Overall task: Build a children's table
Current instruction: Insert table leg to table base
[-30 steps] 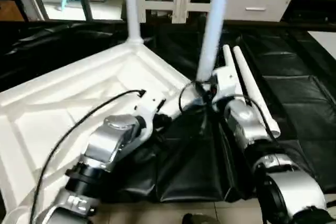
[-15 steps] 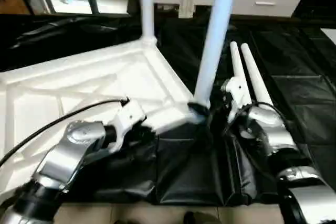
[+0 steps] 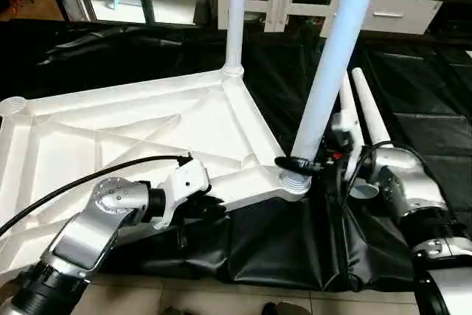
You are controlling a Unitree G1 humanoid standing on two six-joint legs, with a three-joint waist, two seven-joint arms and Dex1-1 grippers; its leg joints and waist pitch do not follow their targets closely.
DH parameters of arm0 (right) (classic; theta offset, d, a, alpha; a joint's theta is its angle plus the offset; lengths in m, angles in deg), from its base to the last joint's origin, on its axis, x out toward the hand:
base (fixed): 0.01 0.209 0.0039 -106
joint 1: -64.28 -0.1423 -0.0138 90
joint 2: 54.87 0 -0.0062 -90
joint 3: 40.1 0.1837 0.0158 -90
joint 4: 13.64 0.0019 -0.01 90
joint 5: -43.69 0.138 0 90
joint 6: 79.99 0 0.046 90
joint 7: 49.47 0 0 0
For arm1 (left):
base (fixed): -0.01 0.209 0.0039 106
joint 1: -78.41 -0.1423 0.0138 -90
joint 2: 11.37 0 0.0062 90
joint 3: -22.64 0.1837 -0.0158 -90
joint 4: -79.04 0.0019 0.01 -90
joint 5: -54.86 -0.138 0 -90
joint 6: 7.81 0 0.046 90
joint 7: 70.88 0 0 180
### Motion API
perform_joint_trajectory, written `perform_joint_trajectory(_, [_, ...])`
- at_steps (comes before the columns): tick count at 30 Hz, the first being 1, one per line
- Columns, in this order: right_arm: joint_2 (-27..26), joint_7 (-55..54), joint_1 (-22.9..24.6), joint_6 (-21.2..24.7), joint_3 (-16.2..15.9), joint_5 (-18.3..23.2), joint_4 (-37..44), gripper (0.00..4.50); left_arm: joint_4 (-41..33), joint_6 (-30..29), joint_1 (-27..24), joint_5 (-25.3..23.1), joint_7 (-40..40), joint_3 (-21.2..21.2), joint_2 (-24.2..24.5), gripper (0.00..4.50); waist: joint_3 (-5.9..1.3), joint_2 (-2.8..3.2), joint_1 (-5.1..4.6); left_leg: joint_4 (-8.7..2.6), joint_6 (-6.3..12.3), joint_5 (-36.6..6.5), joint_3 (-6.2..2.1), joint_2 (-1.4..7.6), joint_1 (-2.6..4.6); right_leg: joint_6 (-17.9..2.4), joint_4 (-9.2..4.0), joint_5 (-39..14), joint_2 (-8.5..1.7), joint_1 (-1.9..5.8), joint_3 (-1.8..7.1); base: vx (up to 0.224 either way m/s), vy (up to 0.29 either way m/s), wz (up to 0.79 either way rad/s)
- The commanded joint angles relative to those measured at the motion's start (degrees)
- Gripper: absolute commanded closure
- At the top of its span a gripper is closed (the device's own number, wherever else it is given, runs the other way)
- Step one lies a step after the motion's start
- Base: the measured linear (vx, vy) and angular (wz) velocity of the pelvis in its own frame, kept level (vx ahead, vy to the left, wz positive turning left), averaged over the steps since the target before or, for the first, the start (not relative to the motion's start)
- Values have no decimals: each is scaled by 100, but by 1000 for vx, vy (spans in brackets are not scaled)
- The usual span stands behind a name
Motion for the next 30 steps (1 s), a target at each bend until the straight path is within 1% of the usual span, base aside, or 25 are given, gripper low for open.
perform_joint_trajectory(1, [94,46,76,52,79,79,112,139,-51,248,-25,270,182,74,-111,450,-441,-65,5,-349,907,-148,-124,325,87,-1515,-256,-604,-289,370,258,0,0,0])
perform_joint_trajectory(3, [116,67,139,87,43,62,160,139,-24,274,-22,268,194,71,-118,450,-439,-65,12,-342,893,-187,-124,320,81,-1487,-266,-691,-288,367,261,0,0,0])
perform_joint_trajectory(5, [133,86,169,97,17,45,168,163,-15,282,-18,265,198,70,-120,450,-432,-69,23,-342,836,-300,-124,319,82,-1441,-291,-871,-292,365,265,0,0,0])
perform_joint_trajectory(6, [165,137,189,167,-23,23,147,163,-1,280,-2,268,206,67,-124,450,-423,-55,29,-348,775,-380,-130,318,79,-1409,-295,-994,-284,359,265,0,0,0])
perform_joint_trajectory(7, [169,148,190,181,-27,23,144,174,1,278,1,269,207,66,-125,450,-423,-55,29,-348,775,-380,-130,318,79,-1409,-295,-994,-284,359,265,0,0,0])
perform_joint_trajectory(8, [183,200,184,257,-48,25,111,184,18,272,22,271,215,66,-127,450,-413,-63,24,-352,713,-520,-134,319,78,-1371,-313,-1169,-279,356,262,0,0,0])
perform_joint_trajectory(11, [187,221,194,303,-58,2,125,211,28,269,33,269,219,66,-126,450,-407,-52,24,-355,640,-597,-138,317,80,-1330,-324,-1266,-274,347,265,0,0,0])
perform_joint_trajectory(13, [187,229,215,352,-89,-34,161,227,41,260,51,261,223,60,-126,450,-412,-50,26,-354,627,-567,-144,318,84,-1336,-310,-1182,-274,348,265,0,0,0])
perform_joint_trajectory(15, [178,200,222,369,-97,-51,168,244,51,259,60,253,228,58,-126,450,-415,-52,25,-347,659,-499,-142,311,79,-1357,-296,-1065,-272,352,266,0,0,0])
perform_joint_trajectory(18, [130,11,216,332,-109,-163,101,251,71,257,73,232,224,57,-122,450,-421,-56,24,-338,711,-420,-138,305,74,-1388,-286,-965,-271,356,264,0,0,0])
perform_joint_trajectory(20, [109,-67,212,293,-108,-209,67,253,78,258,76,224,222,56,-122,450,-413,-59,24,-341,697,-495,-139,306,73,-1367,-302,-1089,-276,354,264,0,0,0])
perform_joint_trajectory(21, [73,-171,205,292,-98,-235,37,253,85,255,81,210,205,51,-122,450,-405,-42,26,-343,666,-546,-143,306,76,-1347,-312,-1177,-278,351,265,0,0,0])
perform_joint_trajectory(22, [23,-383,190,271,-100,-312,-24,254,103,248,93,180,171,47,-122,450,-400,-46,22,-348,648,-579,-143,306,74,-1335,-318,-1221,-272,348,263,0,0,0])
perform_joint_trajectory(23, [-34,-612,174,222,-113,-405,-97,254,126,238,109,146,128,43,-126,450,-395,-49,13,-353,602,-650,-146,305,78,-1306,-329,-1323,-272,344,263,0,0,0])
perform_joint_trajectory(25, [-184,-1087,145,118,-162,-595,-265,256,208,98,165,64,-48,21,-179,450,-382,-53,-33,-370,436,-853,-160,295,73,-1208,-358,-1641,-274,334,261,0,0,0])
perform_joint_trajectory(26, [-224,-1201,132,103,-159,-622,-306,256,231,65,182,50,-99,12,-205,450,-375,-49,-40,-377,400,-937,-165,293,84,-1175,-380,-1757,-276,329,260,0,0,0])
perform_joint_trajectory(27, [-436,-1772,61,45,-134,-747,-515,257,344,-129,280,-20,-383,-43,-355,450,-355,-37,-72,-386,297,-1031,-163,304,102,-1139,-397,-1907,-278,303,268,0,0,0])
perform_joint_trajectory(28, [-625,-2322,-15,-46,-114,-874,-703,257,433,-272,372,-56,-619,-95,-508,450,-327,-35,-107,-401,183,-1276,-171,294,115,-1074,-439,-2273,-271,282,255,0,0,0])
perform_joint_trajectory(29, [-658,-2411,-30,-56,-109,-889,-735,258,446,-299,390,-68,-662,-100,-532,450,-327,-35,-107,-401,183,-1276,-171,294,115,-1074,-439,-2273,-271,282,255,0,0,0])
perform_joint_trajectory(30, [-966,-3108,-172,-58,-37,-929,-997,259,604,-616,580,-254,-1208,-168,-803,450,-331,-26,-125,-401,52,-1529,-192,285,153,-964,-472,-2613,-284,267,257,0,0,0])
